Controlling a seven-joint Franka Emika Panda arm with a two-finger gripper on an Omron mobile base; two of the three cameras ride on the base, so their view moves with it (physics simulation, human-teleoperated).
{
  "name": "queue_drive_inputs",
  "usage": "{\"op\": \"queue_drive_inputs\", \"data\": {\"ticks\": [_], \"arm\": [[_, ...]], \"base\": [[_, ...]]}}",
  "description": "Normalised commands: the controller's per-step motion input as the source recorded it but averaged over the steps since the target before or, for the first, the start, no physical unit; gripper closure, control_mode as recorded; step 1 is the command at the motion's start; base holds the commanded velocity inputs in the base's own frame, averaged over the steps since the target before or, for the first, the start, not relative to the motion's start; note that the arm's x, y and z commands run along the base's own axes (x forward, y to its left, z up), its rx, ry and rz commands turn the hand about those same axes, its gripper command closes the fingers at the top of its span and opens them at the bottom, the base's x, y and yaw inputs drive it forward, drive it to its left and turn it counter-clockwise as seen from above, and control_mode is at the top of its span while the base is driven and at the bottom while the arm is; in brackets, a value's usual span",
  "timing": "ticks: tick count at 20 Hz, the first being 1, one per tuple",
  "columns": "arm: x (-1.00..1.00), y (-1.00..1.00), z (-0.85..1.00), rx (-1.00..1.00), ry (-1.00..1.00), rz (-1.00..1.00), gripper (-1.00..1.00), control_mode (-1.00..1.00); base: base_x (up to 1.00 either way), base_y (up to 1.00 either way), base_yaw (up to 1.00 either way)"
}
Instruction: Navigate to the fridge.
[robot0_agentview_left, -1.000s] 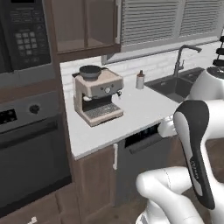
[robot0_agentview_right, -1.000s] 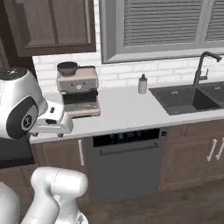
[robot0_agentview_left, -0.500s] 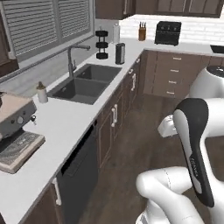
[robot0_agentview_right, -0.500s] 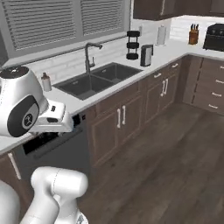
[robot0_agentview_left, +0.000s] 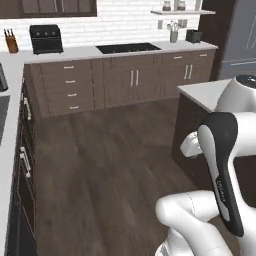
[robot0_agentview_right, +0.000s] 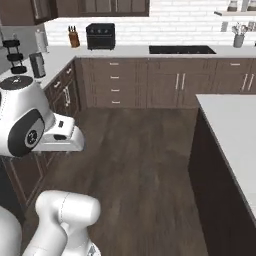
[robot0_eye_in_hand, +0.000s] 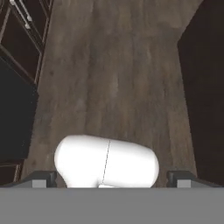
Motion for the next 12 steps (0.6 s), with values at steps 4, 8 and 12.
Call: {"op": "queue_drive_inputs", "data": {"ticks": [4,8,12], "arm": [[0.0,0.0,0.0,0.0,0.0,0.0,-1.0,1.0],[0.0,0.0,0.0,0.0,0.0,0.0,-1.0,1.0],[0.0,0.0,0.0,0.0,0.0,0.0,-1.0,1.0]], "base": [[0.0,0.0,-0.93],[0.14,0.05,-0.85],[0.79,0.71,-0.18]]}}
